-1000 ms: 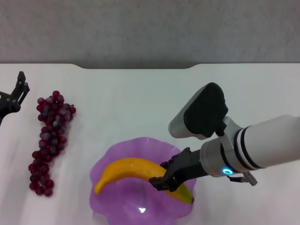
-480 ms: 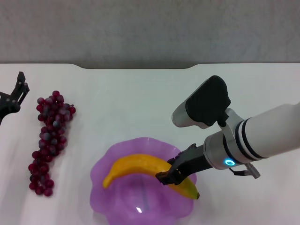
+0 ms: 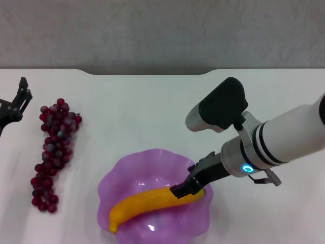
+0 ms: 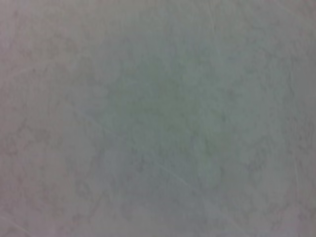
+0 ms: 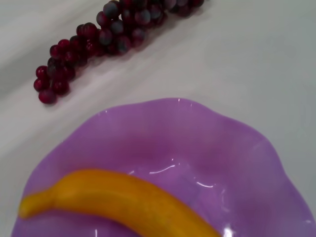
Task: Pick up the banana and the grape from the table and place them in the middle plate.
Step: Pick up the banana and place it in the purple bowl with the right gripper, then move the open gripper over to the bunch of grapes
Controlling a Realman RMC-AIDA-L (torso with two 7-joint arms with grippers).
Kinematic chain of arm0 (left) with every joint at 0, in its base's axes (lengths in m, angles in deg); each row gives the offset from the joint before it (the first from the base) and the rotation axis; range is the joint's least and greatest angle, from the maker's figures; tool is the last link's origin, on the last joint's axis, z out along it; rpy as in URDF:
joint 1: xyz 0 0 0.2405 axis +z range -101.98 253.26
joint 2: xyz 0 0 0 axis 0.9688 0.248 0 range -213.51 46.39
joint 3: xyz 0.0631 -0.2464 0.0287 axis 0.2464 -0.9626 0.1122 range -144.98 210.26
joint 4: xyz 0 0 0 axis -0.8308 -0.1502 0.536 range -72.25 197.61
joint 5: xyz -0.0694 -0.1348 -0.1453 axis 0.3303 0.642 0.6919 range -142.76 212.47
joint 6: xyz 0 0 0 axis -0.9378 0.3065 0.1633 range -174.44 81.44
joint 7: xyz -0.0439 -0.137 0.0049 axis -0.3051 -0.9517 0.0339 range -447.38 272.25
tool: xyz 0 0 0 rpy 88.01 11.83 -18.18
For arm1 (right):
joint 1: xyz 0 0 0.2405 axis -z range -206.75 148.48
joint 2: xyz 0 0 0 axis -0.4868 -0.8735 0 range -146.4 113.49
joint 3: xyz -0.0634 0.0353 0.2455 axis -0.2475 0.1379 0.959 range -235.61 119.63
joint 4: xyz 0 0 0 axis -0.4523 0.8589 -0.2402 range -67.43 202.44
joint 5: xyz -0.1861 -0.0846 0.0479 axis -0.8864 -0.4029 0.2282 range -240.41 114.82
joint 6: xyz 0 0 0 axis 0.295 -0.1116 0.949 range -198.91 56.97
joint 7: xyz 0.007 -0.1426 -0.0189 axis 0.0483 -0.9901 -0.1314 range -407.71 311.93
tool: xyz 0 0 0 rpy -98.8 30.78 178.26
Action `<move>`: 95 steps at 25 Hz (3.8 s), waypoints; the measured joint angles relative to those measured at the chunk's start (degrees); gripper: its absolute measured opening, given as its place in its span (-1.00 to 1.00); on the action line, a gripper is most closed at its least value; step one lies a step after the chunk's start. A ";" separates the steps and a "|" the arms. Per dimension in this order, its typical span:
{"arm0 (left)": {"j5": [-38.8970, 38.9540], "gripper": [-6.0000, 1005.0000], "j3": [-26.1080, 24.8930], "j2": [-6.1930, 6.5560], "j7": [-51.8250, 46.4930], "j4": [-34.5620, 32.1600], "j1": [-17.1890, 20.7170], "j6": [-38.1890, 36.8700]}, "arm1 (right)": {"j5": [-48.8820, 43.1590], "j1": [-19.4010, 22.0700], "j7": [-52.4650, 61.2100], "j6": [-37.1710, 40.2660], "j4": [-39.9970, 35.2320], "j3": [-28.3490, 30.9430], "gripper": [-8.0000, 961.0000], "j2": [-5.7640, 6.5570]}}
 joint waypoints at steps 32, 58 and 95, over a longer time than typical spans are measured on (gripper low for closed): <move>0.02 0.76 0.00 0.09 0.00 -0.23 0.09 0.36 | -28.19 15.08 6.93 13.39 -21.51 22.62 -0.38 -0.41; 0.58 0.75 -1.35 0.23 10.07 26.46 9.13 28.13 | -31.67 34.63 23.22 76.72 -3.19 6.68 -0.95 -0.86; 0.04 0.75 -17.71 0.00 14.77 22.99 -4.55 74.39 | -32.01 36.88 19.23 77.06 -8.99 -0.06 -0.95 -0.68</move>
